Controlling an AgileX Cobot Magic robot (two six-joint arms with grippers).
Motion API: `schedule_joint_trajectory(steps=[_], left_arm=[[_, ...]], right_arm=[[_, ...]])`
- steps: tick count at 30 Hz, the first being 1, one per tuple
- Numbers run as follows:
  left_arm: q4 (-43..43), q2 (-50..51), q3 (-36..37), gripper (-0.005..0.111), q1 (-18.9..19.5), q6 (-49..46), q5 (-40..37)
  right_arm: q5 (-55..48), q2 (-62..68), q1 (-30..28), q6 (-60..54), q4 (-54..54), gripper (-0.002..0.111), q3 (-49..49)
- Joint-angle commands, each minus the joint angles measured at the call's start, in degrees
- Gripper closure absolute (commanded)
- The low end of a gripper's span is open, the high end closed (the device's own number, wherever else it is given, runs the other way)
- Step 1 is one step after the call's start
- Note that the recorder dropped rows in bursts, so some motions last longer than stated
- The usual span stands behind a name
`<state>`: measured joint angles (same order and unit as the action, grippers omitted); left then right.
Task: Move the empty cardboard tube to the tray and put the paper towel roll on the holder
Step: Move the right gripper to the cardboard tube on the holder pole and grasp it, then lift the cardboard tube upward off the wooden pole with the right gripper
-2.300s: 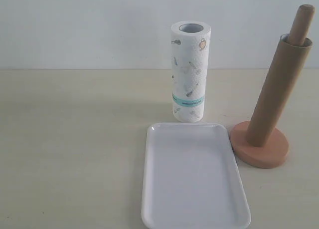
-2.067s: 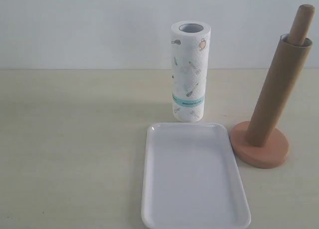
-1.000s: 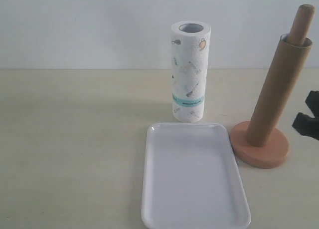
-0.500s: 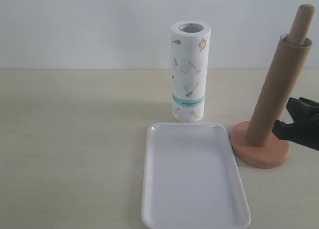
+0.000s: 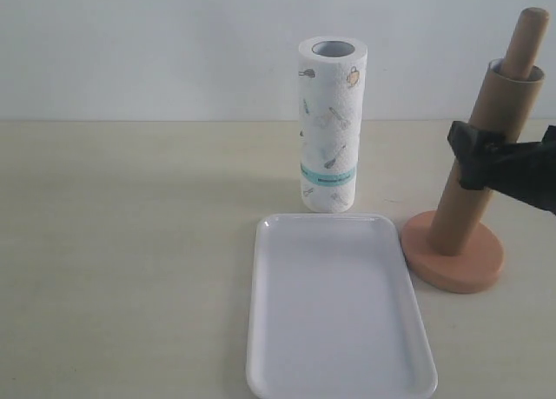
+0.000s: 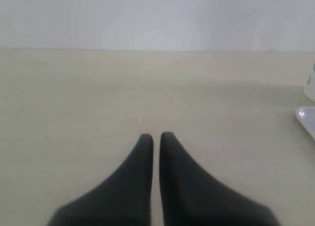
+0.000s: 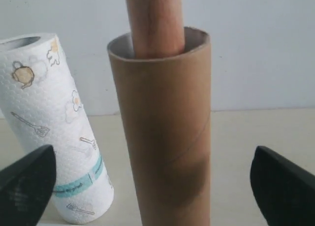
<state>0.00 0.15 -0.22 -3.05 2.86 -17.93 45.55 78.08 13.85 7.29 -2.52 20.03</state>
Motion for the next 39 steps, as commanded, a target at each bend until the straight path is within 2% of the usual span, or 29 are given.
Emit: schedule_joint_trajectory(steps=[1,6,7,8,9,10,11,12,13,14,15,23,39], left_arm=[[-0.45,-0.15,0.22,0.103,0.14,-0.18,0.36],[-0.45,-0.15,0.22,0.103,0.14,-0.18,0.36],[-0.45,-0.15,0.22,0.103,0.14,-0.18,0.36],[-0.45,-0.15,0.22,0.103,0.14,-0.18,0.36],[-0.45,-0.15,0.22,0.103,0.14,-0.18,0.36],[-0.45,-0.15,0.22,0.103,0.14,-0.18,0.36],[-0.45,-0.15,0.22,0.103,0.14,-0.18,0.36],[-0.45,-0.15,0.22,0.103,0.14,-0.18,0.36],[-0.45,-0.15,0.22,0.103,0.14,-0.18,0.36],[-0.45,-0.15,0.22,0.103,0.14,-0.18,0.36],[-0.45,-0.15,0.22,0.103,0.14,-0.18,0.36],[-0.45,-0.15,0.22,0.103,0.14,-0.18,0.36],[-0.45,-0.15,0.22,0.103,0.14,-0.18,0.36]], right_arm=[[-2.15,5.59,-0.12,-0.48,-0.09,0.003,3.57],[2.23,13.95,-0.12,-2.31,-0.09,0.003,6.29],[2.4,15.66,-0.12,-2.31,-0.44,0.005,7.12],[2.87,16.92,-0.12,-2.95,-1.05,0.011,7.67],[3.03,17.49,-0.12,-3.43,-1.22,0.019,7.98],[3.04,17.94,-0.12,-3.59,-1.22,0.036,8.34],[2.91,17.94,-0.12,-3.59,-1.22,0.047,8.59],[2.81,17.94,-0.12,-3.59,-1.22,0.068,8.71],[2.94,17.94,-0.12,-3.68,-1.22,0.083,8.71],[3.18,17.94,-0.12,-3.68,-1.22,0.102,8.71],[3.55,17.94,-0.12,-3.68,-1.22,0.108,8.71],[5.23,14.78,-0.01,-9.85,-1.22,0.108,8.71],[4.67,-8.18,-0.01,-11.07,-0.36,0.108,10.28]])
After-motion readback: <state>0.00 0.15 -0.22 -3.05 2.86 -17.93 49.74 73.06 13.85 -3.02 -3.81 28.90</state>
